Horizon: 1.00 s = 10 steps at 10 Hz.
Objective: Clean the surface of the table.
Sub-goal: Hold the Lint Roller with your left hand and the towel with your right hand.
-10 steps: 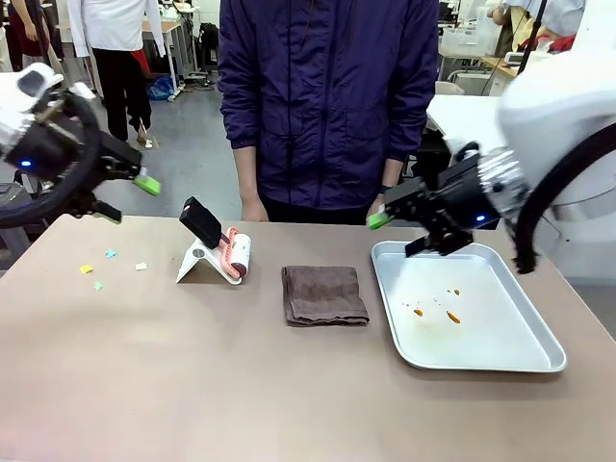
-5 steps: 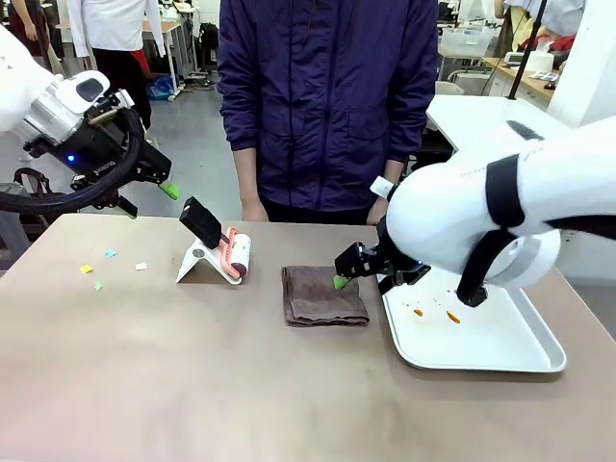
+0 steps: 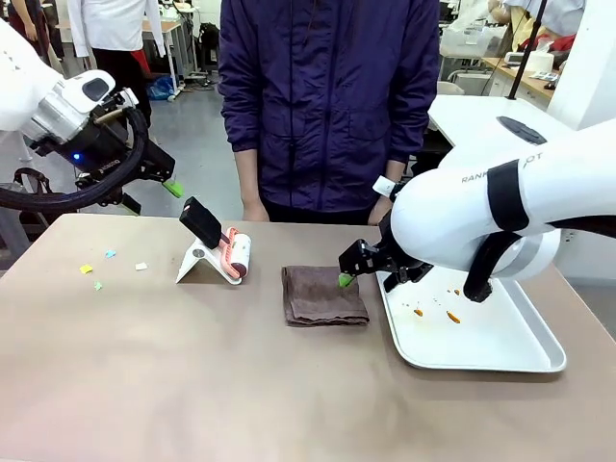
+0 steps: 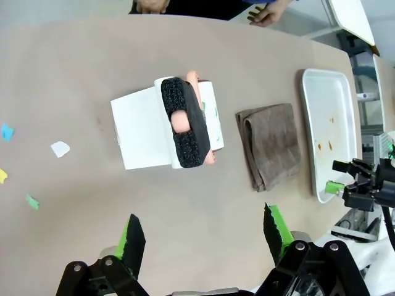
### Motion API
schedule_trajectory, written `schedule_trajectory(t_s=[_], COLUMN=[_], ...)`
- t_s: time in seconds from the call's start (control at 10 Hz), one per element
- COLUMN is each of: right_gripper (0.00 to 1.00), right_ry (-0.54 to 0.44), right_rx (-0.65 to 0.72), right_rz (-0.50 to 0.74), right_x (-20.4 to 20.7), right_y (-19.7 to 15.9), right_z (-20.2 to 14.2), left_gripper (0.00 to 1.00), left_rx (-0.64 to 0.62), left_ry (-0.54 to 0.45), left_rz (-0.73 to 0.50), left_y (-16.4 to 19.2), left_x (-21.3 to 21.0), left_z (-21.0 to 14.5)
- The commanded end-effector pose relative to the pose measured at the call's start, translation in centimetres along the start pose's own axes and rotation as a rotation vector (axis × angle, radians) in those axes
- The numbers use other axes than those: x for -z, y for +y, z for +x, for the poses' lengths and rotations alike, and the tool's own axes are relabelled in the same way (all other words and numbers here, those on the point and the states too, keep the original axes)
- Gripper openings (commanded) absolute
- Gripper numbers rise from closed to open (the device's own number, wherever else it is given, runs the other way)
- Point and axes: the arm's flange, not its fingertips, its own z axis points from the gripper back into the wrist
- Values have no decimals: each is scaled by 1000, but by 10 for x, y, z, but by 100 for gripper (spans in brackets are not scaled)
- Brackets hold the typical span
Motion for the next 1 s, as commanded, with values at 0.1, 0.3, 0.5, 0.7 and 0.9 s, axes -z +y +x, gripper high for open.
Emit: schedule_trajectory(t_s=[0.1,0.3,0.5,0.7,0.9], right_gripper=[100,100,100,100,100], right_ry=[0,68,115,160,200], right_rx=[0,-77,-122,-97,-97], right_rz=[0,-120,-98,-124,-154], right_x=[0,7,21,40,57], right_y=[0,13,24,27,30], right_z=[0,20,44,64,71], left_gripper=[100,100,100,100,100], left_rx=[0,41,-56,-137,-192], left_ry=[0,20,49,85,114], left_rz=[0,35,18,18,42], left_y=[0,-17,-21,-16,-14], left_x=[0,8,19,36,58], left_z=[0,13,36,52,66])
